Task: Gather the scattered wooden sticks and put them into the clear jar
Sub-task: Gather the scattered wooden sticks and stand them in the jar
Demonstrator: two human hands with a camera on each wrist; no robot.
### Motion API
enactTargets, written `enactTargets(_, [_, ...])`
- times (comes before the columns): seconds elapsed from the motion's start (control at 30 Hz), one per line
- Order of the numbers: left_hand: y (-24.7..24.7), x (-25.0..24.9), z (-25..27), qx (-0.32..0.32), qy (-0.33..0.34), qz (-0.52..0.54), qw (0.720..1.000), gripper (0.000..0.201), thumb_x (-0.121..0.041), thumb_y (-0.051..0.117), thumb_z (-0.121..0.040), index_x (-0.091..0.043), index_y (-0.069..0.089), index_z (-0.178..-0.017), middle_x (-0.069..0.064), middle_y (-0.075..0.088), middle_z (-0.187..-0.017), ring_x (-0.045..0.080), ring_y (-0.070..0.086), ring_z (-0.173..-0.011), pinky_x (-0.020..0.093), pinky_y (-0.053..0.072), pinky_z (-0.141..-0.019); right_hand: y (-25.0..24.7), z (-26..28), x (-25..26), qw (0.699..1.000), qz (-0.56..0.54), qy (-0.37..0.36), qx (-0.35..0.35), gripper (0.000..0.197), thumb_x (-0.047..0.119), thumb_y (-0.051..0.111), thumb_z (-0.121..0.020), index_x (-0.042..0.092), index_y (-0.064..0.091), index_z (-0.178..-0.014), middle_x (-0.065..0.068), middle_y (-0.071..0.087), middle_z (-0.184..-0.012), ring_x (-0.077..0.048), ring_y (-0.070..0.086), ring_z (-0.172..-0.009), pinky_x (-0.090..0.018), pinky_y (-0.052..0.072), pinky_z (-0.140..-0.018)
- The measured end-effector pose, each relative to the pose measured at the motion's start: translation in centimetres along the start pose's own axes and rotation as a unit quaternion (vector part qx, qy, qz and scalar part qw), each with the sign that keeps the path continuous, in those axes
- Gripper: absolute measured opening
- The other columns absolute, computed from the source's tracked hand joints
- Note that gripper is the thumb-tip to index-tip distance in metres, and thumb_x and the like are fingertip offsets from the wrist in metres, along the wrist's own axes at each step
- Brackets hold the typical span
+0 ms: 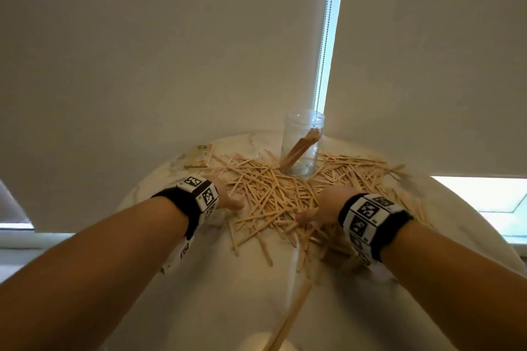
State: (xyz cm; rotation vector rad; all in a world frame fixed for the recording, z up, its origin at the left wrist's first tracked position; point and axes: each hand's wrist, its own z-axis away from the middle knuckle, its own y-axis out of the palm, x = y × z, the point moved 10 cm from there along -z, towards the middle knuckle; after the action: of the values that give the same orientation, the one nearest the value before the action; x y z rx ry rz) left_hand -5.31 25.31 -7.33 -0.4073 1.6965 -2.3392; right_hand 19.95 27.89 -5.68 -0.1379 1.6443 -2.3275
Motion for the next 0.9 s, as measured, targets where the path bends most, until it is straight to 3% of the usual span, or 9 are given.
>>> enactTargets(0.07, [0.4,-0.4,1.3,-0.015,0.001,-0.008,1.0,0.08,-0.083,0.051,-0.076,-0.009,0.065,-0.103,0.009,0.067,-0.107,0.026,0.062,-0.094,0.035,0.052,-0.088,-0.4,0.0,1.5,1.0,-0.015,-0.019,-0.012,0.072,0.069,0.054,-0.088,0.008,0.063,-0.125,-0.008,0.063,-0.121,-0.026,0.061,-0.111,-0.035,0.053,-0.092])
enactTargets(0.13, [0.4,-1.5,2.3,-0.027,0.017,0.01,0.999,0.068,-0.071,0.054,-0.085,-0.007,0.065,-0.105,0.01,0.067,-0.109,0.027,0.063,-0.098,0.035,0.053,-0.085,-0.7,0.0,2.5,0.998,-0.041,-0.031,-0.021,0.06,0.058,0.056,-0.093,0.008,0.064,-0.124,-0.008,0.064,-0.121,-0.025,0.06,-0.111,-0.033,0.053,-0.092])
enactTargets(0.27, [0.5,-5.1,3.7,-0.034,0.066,0.078,0.994,0.059,-0.063,0.058,-0.088,-0.008,0.067,-0.106,0.011,0.068,-0.112,0.028,0.063,-0.101,0.034,0.05,-0.084,-0.9,0.2,2.9,0.996,-0.076,-0.015,-0.035,0.063,0.059,0.061,-0.089,0.007,0.062,-0.123,-0.01,0.063,-0.124,-0.025,0.06,-0.115,-0.036,0.052,-0.099])
enactTargets(0.4, [-0.1,-7.6,4.0,-0.051,0.091,0.131,0.986,0.032,-0.031,0.058,-0.098,-0.015,0.052,-0.071,0.013,0.067,-0.106,0.025,0.062,-0.093,0.025,0.039,-0.068,-1.3,0.4,3.1,0.996,-0.076,-0.014,-0.041,0.046,0.038,0.067,-0.092,0.006,0.063,-0.125,-0.01,0.063,-0.126,-0.025,0.06,-0.116,-0.035,0.052,-0.1])
enactTargets(0.47, [-0.7,-8.2,3.6,-0.061,0.077,0.155,0.983,0.032,-0.029,0.046,-0.103,-0.011,0.058,-0.08,0.017,0.065,-0.107,0.027,0.062,-0.1,0.026,0.038,-0.07,-1.3,0.2,2.7,0.996,-0.084,-0.009,-0.041,0.047,0.04,0.065,-0.093,0.005,0.062,-0.124,-0.009,0.064,-0.125,-0.024,0.061,-0.115,-0.034,0.053,-0.098])
enactTargets(0.57, [-1.1,-9.3,3.3,-0.079,0.089,0.152,0.981,0.046,-0.047,0.045,-0.101,-0.007,0.065,-0.11,0.011,0.065,-0.112,0.028,0.062,-0.105,0.031,0.047,-0.082,-0.8,0.0,2.2,0.995,-0.085,0.004,-0.043,0.056,0.05,0.068,-0.088,0.006,0.061,-0.122,-0.008,0.064,-0.122,-0.024,0.062,-0.112,-0.035,0.054,-0.097])
enactTargets(0.63, [-0.6,-10.4,2.2,-0.068,0.1,0.125,0.985,0.044,-0.051,0.057,-0.093,-0.011,0.067,-0.108,0.008,0.068,-0.108,0.027,0.064,-0.096,0.032,0.052,-0.083,-0.6,-0.2,2.5,0.997,-0.066,-0.011,-0.035,0.047,0.04,0.065,-0.094,0.006,0.061,-0.125,-0.009,0.064,-0.125,-0.024,0.062,-0.115,-0.035,0.052,-0.099])
enactTargets(0.8, [1.2,-11.5,-1.8,0.001,0.099,0.002,0.995,0.029,-0.037,0.08,-0.077,-0.021,0.073,-0.1,-0.001,0.068,-0.09,0.012,0.056,-0.066,0.026,0.055,-0.073,-0.3,-0.3,2.6,0.996,-0.083,-0.029,-0.019,0.038,0.029,0.062,-0.097,0.004,0.063,-0.126,-0.012,0.064,-0.127,-0.025,0.062,-0.117,-0.034,0.052,-0.1])
enactTargets(0.9, [0.0,-11.3,1.0,-0.014,0.104,-0.031,0.994,0.037,-0.037,0.077,-0.082,-0.018,0.068,-0.113,0.001,0.066,-0.104,0.017,0.065,-0.09,0.023,0.05,-0.07,0.2,-0.9,1.7,0.991,-0.129,-0.035,-0.01,0.039,0.023,0.068,-0.092,0.001,0.064,-0.123,-0.015,0.066,-0.123,-0.03,0.064,-0.114,-0.039,0.054,-0.097])
